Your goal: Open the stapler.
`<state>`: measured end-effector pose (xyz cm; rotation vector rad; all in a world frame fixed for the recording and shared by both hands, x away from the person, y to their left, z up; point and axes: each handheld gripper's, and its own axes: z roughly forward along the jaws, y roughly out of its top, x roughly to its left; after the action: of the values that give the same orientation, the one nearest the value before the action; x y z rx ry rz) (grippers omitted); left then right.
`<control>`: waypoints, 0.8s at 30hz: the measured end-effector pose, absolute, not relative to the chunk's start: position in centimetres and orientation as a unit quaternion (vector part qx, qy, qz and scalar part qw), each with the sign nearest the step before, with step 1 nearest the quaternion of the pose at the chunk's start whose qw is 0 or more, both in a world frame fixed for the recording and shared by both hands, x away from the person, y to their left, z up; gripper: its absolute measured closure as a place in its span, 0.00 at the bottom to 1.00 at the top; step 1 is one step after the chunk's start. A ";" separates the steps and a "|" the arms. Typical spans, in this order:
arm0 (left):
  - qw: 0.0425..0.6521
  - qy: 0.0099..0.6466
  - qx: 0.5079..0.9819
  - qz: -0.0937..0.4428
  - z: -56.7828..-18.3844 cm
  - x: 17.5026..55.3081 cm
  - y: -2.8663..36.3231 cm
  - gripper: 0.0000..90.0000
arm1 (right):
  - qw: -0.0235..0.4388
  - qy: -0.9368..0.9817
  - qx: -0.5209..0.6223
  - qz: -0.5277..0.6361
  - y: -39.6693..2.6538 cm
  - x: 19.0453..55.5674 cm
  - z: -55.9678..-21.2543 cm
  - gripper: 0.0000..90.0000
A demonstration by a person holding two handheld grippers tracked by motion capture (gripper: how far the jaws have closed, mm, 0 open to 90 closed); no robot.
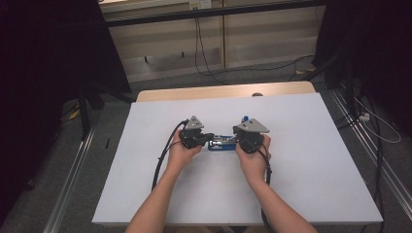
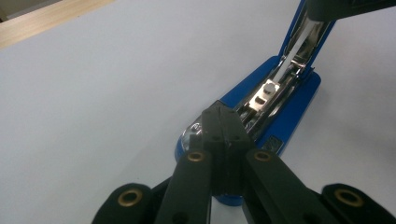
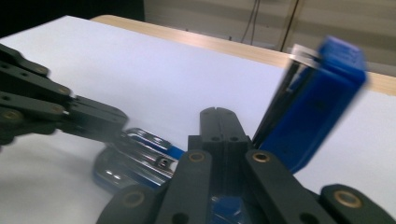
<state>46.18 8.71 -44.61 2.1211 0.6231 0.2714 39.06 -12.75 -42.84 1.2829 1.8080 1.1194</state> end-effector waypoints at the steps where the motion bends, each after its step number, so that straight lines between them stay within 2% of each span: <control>1: 0.441 0.252 0.855 0.109 -44.6 46.2 8.7 1.00 | 0.329 0.690 0.490 0.420 -13.0 39.0 -42.9 1.00; 4: 0.441 0.251 0.855 0.108 -44.6 46.2 8.7 1.00 | 0.336 0.692 0.494 0.405 -13.9 38.8 -43.4 1.00; 10: 0.445 0.253 0.853 0.105 -44.7 46.3 8.8 1.00 | 0.310 0.692 0.526 0.386 -16.9 38.9 -45.2 1.00; 13: 0.445 0.252 0.853 0.105 -44.6 46.3 8.8 1.00 | 0.313 0.701 0.514 0.382 -17.4 38.8 -45.2 1.00; 21: 0.440 0.248 0.856 0.108 -44.6 46.2 8.7 1.00 | 0.282 0.709 0.503 0.407 -18.4 38.9 -45.1 1.00; 24: 0.468 0.261 0.839 0.095 -44.4 46.2 9.0 1.00 | 0.276 0.722 0.488 0.405 -18.7 39.0 -44.9 1.00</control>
<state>46.25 8.97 -44.40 2.0569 0.6404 0.2326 39.01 -18.72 -44.94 1.3107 1.9409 1.0884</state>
